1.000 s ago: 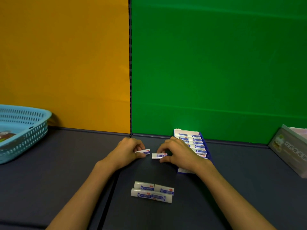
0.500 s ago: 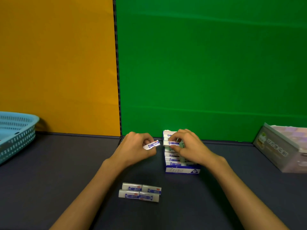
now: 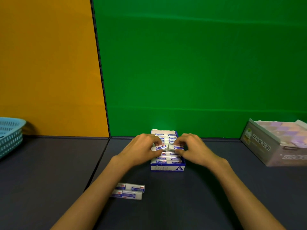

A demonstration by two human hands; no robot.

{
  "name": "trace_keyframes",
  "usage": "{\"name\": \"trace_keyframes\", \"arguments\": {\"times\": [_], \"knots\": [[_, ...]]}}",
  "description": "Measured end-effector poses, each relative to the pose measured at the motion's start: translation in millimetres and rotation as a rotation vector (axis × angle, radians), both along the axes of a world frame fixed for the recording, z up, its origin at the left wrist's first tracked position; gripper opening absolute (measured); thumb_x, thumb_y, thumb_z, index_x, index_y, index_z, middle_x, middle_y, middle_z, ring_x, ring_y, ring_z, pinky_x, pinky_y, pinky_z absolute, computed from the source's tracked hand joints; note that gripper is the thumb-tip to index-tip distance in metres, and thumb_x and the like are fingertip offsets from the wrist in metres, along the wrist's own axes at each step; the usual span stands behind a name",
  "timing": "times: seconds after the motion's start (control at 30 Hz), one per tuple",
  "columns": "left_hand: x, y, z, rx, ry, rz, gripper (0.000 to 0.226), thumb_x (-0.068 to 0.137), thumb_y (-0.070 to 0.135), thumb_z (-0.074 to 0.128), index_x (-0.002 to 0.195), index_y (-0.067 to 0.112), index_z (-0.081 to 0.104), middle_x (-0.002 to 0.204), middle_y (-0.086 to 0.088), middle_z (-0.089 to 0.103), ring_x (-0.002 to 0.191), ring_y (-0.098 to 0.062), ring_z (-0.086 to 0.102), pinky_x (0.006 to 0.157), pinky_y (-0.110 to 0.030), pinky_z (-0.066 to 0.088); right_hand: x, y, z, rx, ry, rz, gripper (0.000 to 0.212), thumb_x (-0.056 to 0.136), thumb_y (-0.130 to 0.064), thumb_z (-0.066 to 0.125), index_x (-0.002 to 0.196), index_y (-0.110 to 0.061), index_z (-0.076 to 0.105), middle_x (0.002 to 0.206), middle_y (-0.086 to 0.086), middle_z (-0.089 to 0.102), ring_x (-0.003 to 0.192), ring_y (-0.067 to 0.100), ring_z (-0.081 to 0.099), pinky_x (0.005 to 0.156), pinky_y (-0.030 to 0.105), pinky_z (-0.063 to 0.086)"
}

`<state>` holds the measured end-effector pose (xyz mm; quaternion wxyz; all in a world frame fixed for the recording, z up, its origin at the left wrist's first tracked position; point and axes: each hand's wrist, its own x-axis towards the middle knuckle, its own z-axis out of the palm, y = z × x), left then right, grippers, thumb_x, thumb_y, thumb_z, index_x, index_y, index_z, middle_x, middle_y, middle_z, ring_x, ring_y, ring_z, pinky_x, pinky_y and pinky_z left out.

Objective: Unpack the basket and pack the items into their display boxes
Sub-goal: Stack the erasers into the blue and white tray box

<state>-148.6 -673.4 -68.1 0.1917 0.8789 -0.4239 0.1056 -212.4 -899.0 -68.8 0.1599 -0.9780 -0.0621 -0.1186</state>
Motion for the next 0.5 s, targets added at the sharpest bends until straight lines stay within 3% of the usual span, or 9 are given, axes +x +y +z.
{"name": "trace_keyframes", "arguments": {"times": [0.23,0.37,0.5], "knots": [[0,-7,-5,0.121,-0.043,0.009,0.033,0.095,0.041,0.061,0.119,0.020,0.065,0.120,0.002,0.062,0.107,-0.013,0.055,0.090,-0.030,0.047,1,6,-2,-0.037,0.034,0.037,0.019,0.084,-0.023,0.074,0.103,-0.021,0.072,0.101,-0.008,0.062,0.086,0.007,0.055,0.072,0.021,0.041],[0,-9,-9,0.148,-0.049,0.018,0.027,0.095,0.036,0.061,0.115,0.020,0.069,0.117,0.001,0.061,0.109,-0.015,0.054,0.091,-0.037,0.049,1,6,-4,-0.053,0.036,0.049,0.019,0.085,-0.023,0.075,0.103,-0.020,0.072,0.107,-0.006,0.063,0.092,0.009,0.054,0.079,0.026,0.047],[-1,-12,-11,0.157,-0.054,0.026,0.026,0.095,0.036,0.061,0.114,0.020,0.070,0.116,0.001,0.061,0.109,-0.015,0.054,0.090,-0.036,0.049,1,6,-8,-0.059,0.006,0.067,0.023,0.086,-0.025,0.076,0.108,-0.020,0.072,0.108,-0.008,0.059,0.097,0.008,0.047,0.081,0.023,0.040]]}}
